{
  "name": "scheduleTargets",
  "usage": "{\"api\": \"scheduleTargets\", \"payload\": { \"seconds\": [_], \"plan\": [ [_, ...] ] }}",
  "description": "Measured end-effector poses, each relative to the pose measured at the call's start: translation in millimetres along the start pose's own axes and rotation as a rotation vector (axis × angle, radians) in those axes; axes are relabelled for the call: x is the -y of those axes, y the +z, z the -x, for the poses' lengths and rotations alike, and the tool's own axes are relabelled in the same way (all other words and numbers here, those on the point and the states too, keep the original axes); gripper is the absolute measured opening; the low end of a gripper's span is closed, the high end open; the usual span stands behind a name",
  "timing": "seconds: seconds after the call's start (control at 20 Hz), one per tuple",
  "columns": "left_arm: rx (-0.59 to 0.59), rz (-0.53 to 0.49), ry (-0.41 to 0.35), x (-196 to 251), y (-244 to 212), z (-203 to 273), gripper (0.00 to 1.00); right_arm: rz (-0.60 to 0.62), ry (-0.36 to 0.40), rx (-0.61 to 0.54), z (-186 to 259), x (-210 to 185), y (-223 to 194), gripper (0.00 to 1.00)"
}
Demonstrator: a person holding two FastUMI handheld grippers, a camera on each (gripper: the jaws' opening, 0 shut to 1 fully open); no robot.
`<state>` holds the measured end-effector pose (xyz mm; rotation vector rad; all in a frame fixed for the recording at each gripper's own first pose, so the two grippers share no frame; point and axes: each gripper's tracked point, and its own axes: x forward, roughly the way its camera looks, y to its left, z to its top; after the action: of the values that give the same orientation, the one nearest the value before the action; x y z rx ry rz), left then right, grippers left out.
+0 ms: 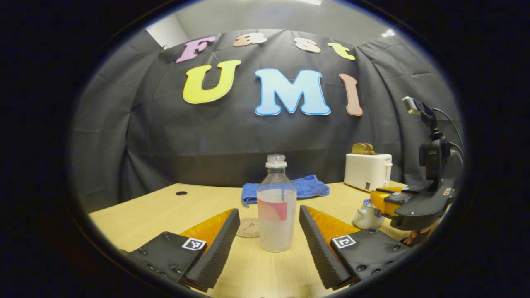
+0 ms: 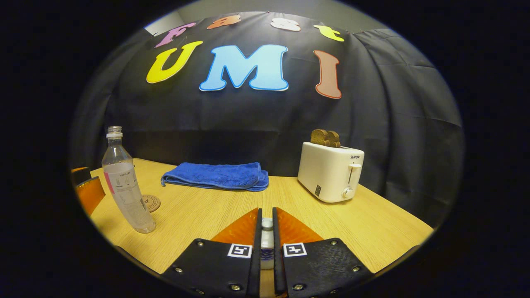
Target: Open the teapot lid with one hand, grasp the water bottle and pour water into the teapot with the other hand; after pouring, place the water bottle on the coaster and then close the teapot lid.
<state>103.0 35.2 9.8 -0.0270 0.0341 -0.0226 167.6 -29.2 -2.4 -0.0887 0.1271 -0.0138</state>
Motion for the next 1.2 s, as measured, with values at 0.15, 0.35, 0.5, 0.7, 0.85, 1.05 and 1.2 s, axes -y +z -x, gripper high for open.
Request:
{"api": "scheduleTargets", "payload": {
  "seconds": [0.15, 0.35, 0.5, 0.7, 0.85, 1.05, 1.2],
  "plan": [
    [-0.013, 0.007, -0.005, 1.8, -7.6, -6.5, 1.00, -0.014, 0.018, 0.034, 6.5, -1.3, 10.8, 0.13],
    [-0.002, 0.002, 0.001, 0.0, -3.2, -9.3, 1.00, -0.012, 0.022, 0.071, 16.0, -0.4, 25.1, 0.13],
    [-0.020, 0.030, -0.001, -0.3, -8.5, -16.3, 1.00, -0.028, 0.042, 0.072, 30.9, -0.2, 27.2, 0.13],
    [-0.051, 0.085, 0.001, -2.4, -15.4, -27.6, 1.00, 0.003, 0.066, 0.105, 51.0, -6.0, 30.8, 0.13],
    [-0.049, 0.073, -0.010, 2.1, -9.8, -37.0, 1.00, 0.024, 0.082, 0.129, 56.0, -12.2, 35.0, 0.13],
    [-0.042, 0.037, -0.015, 8.2, -7.6, -49.6, 0.99, 0.039, 0.100, 0.137, 56.4, -19.3, 35.5, 0.13],
    [-0.042, 0.027, -0.001, 7.3, -9.7, -57.6, 0.99, 0.032, 0.099, 0.140, 57.0, -16.2, 35.2, 0.13]
  ]
}}
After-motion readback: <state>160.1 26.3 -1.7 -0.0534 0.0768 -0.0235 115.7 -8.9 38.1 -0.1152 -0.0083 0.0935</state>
